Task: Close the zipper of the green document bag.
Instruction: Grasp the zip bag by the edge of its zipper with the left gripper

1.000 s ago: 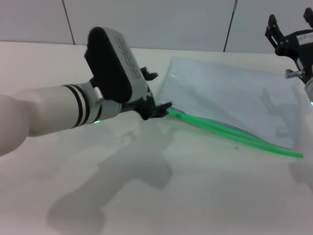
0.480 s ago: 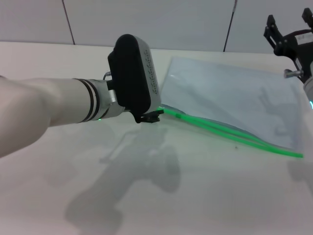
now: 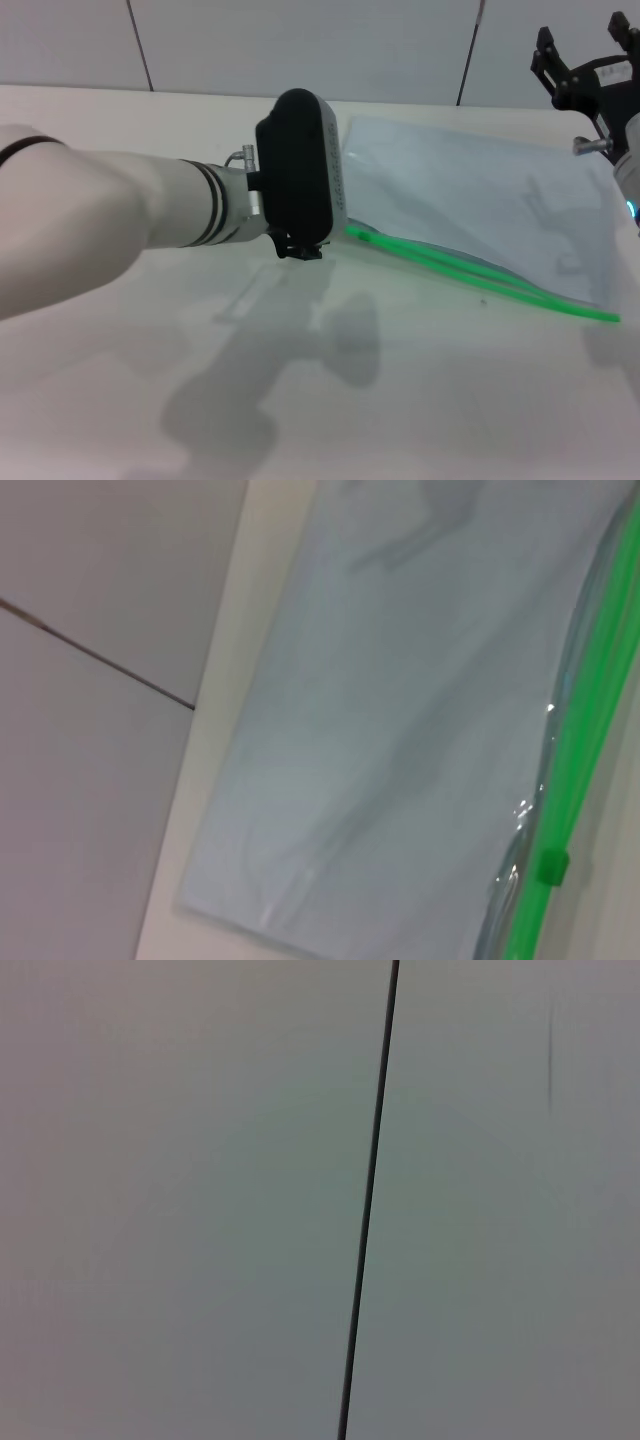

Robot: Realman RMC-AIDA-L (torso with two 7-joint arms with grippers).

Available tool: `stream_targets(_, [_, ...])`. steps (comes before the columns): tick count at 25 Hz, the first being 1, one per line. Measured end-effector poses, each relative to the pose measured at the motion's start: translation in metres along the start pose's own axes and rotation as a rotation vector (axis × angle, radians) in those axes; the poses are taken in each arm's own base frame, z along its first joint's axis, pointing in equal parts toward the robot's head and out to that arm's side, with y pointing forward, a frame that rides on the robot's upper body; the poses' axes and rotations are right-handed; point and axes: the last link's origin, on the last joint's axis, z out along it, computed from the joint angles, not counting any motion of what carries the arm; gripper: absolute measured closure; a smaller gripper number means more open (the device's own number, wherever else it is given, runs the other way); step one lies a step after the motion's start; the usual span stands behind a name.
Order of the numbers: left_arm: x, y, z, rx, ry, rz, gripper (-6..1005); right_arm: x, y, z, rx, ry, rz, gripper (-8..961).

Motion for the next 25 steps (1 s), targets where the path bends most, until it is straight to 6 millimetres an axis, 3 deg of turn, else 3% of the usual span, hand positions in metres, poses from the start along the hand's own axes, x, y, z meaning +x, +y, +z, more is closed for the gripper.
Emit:
stream_targets(20, [0.005,-0.003,0.024,0.044,0.018,0.069,188,-0.004,0.003,0.003,-0.008,-0.011,0.003,122])
stream_targets(25, [0.003,-0.004,0.027,0.046,0.013,0.065,268,-0.005,0.004,0.005,-0.013,-0.015,0.0,122])
